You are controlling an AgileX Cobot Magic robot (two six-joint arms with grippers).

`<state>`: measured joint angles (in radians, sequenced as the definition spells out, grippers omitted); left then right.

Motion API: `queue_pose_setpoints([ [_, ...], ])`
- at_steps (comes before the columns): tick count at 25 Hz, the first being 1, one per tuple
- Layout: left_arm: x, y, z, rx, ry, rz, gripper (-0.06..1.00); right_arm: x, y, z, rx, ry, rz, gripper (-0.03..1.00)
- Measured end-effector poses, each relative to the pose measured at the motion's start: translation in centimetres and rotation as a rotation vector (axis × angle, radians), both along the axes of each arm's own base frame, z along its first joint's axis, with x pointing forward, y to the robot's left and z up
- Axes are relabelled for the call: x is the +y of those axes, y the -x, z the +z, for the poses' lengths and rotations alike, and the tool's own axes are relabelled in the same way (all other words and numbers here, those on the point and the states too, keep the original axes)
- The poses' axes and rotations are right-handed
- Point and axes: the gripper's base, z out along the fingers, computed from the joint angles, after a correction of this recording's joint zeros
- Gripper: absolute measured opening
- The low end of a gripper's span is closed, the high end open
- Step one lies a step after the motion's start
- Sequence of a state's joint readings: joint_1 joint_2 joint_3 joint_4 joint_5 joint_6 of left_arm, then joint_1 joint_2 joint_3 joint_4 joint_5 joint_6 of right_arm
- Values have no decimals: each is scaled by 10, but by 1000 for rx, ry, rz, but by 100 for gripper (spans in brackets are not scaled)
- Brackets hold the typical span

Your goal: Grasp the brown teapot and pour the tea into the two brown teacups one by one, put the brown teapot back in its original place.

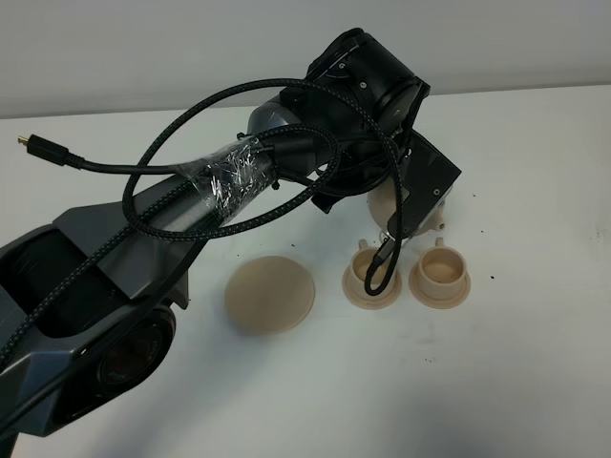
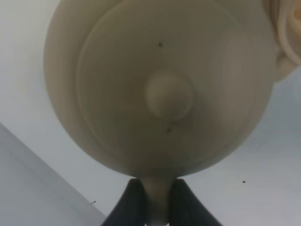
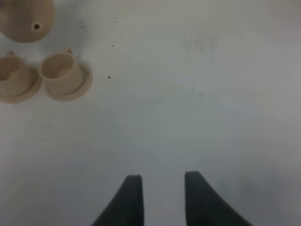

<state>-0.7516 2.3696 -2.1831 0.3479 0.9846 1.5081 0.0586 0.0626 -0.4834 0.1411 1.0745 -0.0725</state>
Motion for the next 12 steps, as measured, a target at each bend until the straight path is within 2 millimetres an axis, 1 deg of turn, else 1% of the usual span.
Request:
queue_pose_setpoints([
  [12,-7,6,1,-34,-65,-73,13,0,0,0,0,0,0,23],
])
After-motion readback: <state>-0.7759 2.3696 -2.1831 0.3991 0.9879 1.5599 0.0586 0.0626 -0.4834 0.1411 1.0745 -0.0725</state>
